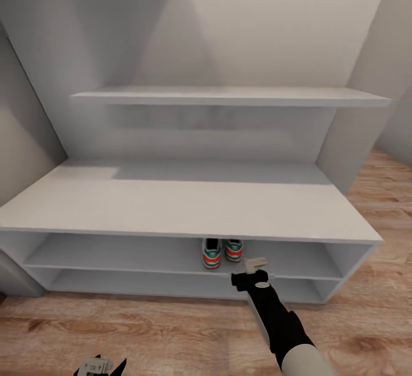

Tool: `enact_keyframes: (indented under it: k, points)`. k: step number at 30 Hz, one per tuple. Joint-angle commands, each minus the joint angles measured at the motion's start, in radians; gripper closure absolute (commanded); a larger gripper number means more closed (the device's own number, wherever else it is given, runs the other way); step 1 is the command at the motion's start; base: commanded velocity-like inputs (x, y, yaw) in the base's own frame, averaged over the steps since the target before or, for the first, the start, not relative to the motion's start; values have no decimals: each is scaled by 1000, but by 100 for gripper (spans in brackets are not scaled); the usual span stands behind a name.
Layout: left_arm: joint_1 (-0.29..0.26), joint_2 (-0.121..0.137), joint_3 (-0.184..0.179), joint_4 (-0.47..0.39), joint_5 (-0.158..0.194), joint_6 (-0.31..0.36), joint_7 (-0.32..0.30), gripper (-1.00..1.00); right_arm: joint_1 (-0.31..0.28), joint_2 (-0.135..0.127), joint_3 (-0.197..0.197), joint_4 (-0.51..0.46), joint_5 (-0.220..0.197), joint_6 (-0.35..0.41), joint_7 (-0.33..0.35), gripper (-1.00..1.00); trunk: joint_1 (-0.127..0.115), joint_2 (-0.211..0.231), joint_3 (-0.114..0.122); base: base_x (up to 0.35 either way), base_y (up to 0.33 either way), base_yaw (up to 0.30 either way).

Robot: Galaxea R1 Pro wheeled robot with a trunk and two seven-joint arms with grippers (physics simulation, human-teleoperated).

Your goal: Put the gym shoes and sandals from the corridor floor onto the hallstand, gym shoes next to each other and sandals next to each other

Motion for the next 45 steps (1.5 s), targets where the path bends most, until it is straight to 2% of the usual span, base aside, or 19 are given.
enact_keyframes:
  k: [1, 6, 16, 18, 19, 21, 23, 24, 26, 31, 36, 45]
  points:
    - [-1, 0, 5, 1, 6, 2, -9, -100, 0, 0, 2, -1, 7, 6, -2, -100, -1, 0, -1, -337, -93, 0]
    - [-1, 1, 6, 1, 7, 2, -7, -100, 1, 0, 3, 18, 7, 6, -2, -100, -1, 0, -1, -337, -96, 0]
    - [-1, 3, 6, 1, 25, -1, -2, -100, 1, 0, 3, 144, 7, -14, -4, -100, -1, 0, -1, -337, -79, 0]
    - [-1, 3, 6, 1, 26, -2, 5, -100, 1, -21, 3, 182, 7, -42, -4, -100, -1, 0, -1, -337, -24, 0]
    - [-1, 2, 6, 1, 26, -2, 29, -100, 2, -66, 3, 269, 7, -128, -4, -100, -1, 0, -1, -287, -7, 0]
    - [-1, 1, 5, 1, 26, -3, 44, -100, 2, -94, 3, 338, 7, -200, -4, -100, -1, 0, -1, -211, -4, 0]
    - [-1, -1, 5, 1, 26, -3, 59, -100, 3, -128, 3, 438, 6, -317, -4, -100, -1, 0, -1, -104, -2, 0]
    - [-1, -2, 5, 1, 26, -3, 64, -100, 3, -135, 3, 462, 6, -348, -4, -100, -1, 0, -1, -65, -1, 0]
    - [-1, -3, 5, 1, 26, -3, 82, -100, 3, -163, 3, 557, 6, -471, -4, -100, -1, 0, -1, -34, -1, 0]
    - [-1, -6, 4, 1, 26, -4, 109, -100, 4, -198, 3, 685, 6, -621, -4, -100, -1, 0, -1, -13, 0, 0]
    - [0, -9, 5, 2, 25, -5, 118, -100, 7, -214, 5, 736, 6, -690, -1, -100, -1, 0, -1, -2, 0, 0]
    - [0, -11, 5, 2, 25, -5, 119, -100, 9, -213, 6, 738, 5, -695, -1, -100, -1, 0, -1, 0, 0, 0]
